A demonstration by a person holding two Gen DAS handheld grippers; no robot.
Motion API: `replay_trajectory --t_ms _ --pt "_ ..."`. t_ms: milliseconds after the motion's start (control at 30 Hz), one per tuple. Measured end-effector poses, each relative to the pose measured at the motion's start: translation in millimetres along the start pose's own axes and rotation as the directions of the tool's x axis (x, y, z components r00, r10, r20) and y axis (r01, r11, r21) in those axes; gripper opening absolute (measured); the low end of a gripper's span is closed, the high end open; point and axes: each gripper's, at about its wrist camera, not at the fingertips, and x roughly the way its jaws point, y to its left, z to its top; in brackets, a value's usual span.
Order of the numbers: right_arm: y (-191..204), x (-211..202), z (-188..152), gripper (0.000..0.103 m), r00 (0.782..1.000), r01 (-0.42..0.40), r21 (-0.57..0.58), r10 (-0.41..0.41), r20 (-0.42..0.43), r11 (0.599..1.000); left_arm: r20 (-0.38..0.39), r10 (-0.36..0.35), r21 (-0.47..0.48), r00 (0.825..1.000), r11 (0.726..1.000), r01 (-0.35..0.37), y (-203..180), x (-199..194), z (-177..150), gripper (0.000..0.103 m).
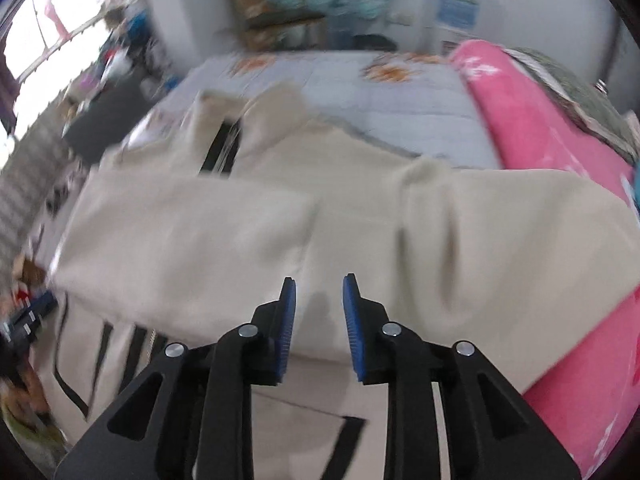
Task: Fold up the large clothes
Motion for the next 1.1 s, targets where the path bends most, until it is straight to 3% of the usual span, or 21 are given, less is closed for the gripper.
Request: replay_trajectory --t_ms 100,133,267,400,567,767,867,967,1100 --pt "-1 28 -8 0.032 0.997 0.029 0.008 -0.028 -0.069 1.000 0.001 -0.006 -0.005 1.000 1.000 0.006 -1 0 1 0.045" --pt "-4 28 -10 0.036 0.998 0.027 0.030 -0.026 -0.058 0.999 0.001 -0.010 -0.008 1.000 1.000 0.010 0 0 1 0.045" --pt "-11 21 -13 0.039 0.997 0.023 0.096 -0.016 -0.073 0.995 0.004 -0.026 -0.020 1.000 0.999 0.026 4 0 1 0.045" --pt "-2 -3 -22 0.042 0.998 0.031 0.074 -0.027 -0.050 0.997 0.003 -0.048 -0.038 0.999 0.998 0.048 9 -5 2 0.045" --pt "10 -33 -30 0.046 1.000 0.008 0.032 -0.008 -0.013 0.999 0.048 -0.034 -0.029 0.998 0.999 0.036 16 -41 11 0.045" --pt "28 -42 -21 0.046 1.000 -0.010 -0.040 0.011 0.024 0.999 0.100 -0.098 0.037 0.990 0.995 0.095 10 -85 56 0.045" --pt "34 -26 -10 0.046 0.999 -0.028 -0.045 0.029 0.022 0.999 0.056 -0.155 0.058 0.986 0.987 0.152 -5 -65 87 0.045" --pt "35 -5 -1 0.045 0.999 -0.039 -0.030 0.039 0.003 0.999 -0.014 -0.154 0.099 0.988 0.983 0.155 -25 -24 105 0.045" --pt "32 15 3 0.043 0.999 -0.032 -0.023 0.031 -0.020 0.999 -0.165 -0.144 0.124 0.976 0.978 0.166 -45 50 118 0.044"
